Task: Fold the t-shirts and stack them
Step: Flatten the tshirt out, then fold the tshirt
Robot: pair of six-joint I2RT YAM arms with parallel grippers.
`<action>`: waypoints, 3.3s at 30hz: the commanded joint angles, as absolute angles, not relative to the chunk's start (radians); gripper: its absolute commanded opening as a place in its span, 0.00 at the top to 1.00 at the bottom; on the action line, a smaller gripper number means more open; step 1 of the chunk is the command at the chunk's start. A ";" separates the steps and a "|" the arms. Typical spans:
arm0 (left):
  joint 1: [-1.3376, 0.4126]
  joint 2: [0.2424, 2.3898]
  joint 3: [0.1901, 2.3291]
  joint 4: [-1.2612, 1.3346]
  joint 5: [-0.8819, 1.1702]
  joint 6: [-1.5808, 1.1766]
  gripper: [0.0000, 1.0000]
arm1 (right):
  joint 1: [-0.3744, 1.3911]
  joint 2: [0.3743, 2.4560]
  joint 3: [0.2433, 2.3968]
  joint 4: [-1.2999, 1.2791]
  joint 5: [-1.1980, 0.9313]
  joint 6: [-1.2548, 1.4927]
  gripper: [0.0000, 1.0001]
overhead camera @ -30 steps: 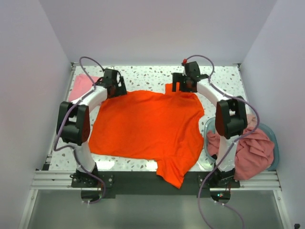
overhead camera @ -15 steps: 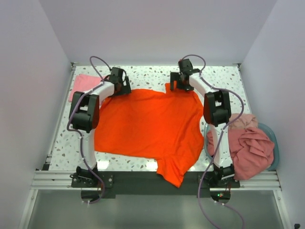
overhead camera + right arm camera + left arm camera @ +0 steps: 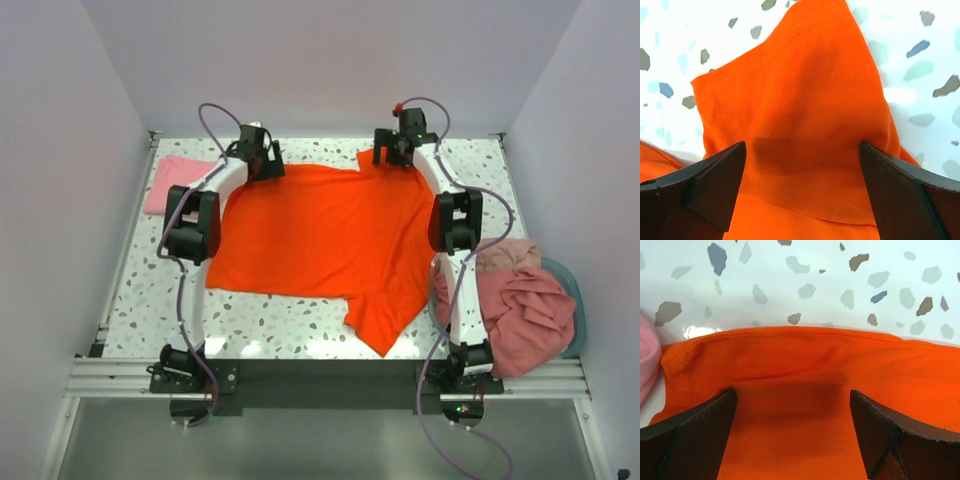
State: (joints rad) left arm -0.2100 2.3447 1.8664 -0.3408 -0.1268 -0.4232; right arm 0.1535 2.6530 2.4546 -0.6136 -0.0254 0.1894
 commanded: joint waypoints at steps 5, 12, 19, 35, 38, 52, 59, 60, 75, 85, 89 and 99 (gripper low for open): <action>-0.213 2.335 1.987 -0.387 -0.084 -0.396 0.00 | 0.140 2.605 2.485 -0.537 -0.120 0.121 0.01; -0.215 2.061 1.889 -0.534 -0.192 -0.440 0.00 | 0.202 2.285 2.303 -0.567 -0.104 0.032 0.01; -0.201 1.506 1.311 -0.629 -0.374 -0.656 0.00 | 0.435 1.823 1.785 -0.545 0.082 -0.008 0.01; -0.146 1.160 0.652 -0.643 -0.376 -0.953 0.00 | 0.971 1.292 1.065 -0.617 0.325 0.458 0.01; -0.141 1.198 0.626 -0.617 -0.362 -0.960 0.03 | 0.994 1.275 1.022 -0.626 0.333 0.494 0.01; -0.120 1.229 0.542 -0.512 -0.356 -0.992 0.25 | 1.081 1.272 0.982 -0.750 0.364 0.552 0.01; -0.110 1.236 0.554 -0.476 -0.325 -0.968 0.30 | 1.129 1.281 0.980 -0.787 0.356 0.563 0.01; -0.109 1.249 0.557 -0.471 -0.318 -0.960 0.33 | 1.132 1.276 0.973 -0.805 0.353 0.564 0.01; -0.106 1.328 0.548 -0.446 -0.307 -0.959 1.00 | 1.253 1.304 0.799 -0.855 0.236 0.663 0.18; -0.106 1.313 0.540 -0.439 -0.327 -0.933 1.00 | 1.223 1.420 0.692 -0.712 0.269 0.670 0.49; -0.106 1.286 0.532 -0.446 -0.337 -0.936 1.00 | 1.223 1.447 0.689 -0.713 0.262 0.673 0.81; -0.106 1.204 0.541 -0.454 -0.299 -0.927 1.00 | 1.206 1.267 0.797 -0.916 0.397 0.723 1.00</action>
